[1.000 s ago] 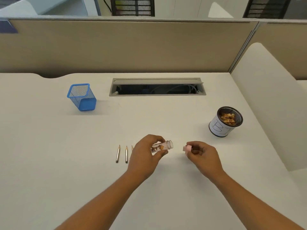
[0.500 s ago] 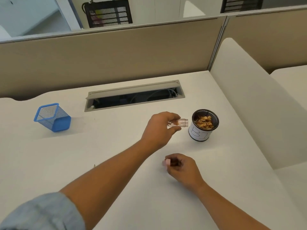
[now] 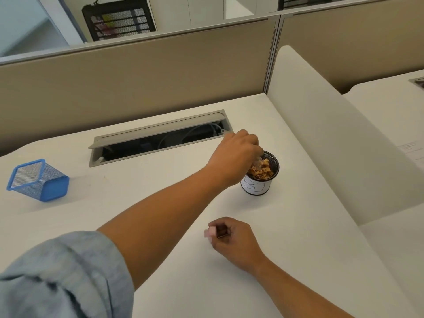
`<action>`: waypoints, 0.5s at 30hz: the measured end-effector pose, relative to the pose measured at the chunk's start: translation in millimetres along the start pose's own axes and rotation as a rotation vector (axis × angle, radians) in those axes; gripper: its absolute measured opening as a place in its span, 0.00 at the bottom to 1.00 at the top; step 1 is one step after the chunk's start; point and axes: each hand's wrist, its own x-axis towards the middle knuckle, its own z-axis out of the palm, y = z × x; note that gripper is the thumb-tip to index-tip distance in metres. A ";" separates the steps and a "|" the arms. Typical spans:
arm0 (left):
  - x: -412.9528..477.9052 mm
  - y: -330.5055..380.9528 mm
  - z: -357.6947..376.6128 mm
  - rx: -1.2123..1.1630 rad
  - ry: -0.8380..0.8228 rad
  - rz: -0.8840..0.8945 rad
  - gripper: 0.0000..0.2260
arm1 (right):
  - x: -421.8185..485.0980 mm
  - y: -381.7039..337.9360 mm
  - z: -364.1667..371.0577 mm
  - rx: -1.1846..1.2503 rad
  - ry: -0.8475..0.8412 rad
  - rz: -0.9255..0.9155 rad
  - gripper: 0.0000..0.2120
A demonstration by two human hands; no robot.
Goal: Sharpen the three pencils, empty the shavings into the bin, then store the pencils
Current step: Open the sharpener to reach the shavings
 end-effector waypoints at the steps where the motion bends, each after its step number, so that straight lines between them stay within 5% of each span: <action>1: 1.7 1.3 0.4 0.047 -0.014 0.038 0.10 | -0.3 0.0 0.2 0.004 0.000 0.002 0.06; 9: -4.6 -0.7 -1.5 0.221 -0.008 0.132 0.10 | -3.3 -5.9 0.3 -0.030 -0.001 0.014 0.06; 15: -41.2 -5.0 -22.8 -0.153 0.147 -0.257 0.11 | -4.4 -16.2 0.7 -0.045 0.032 0.057 0.06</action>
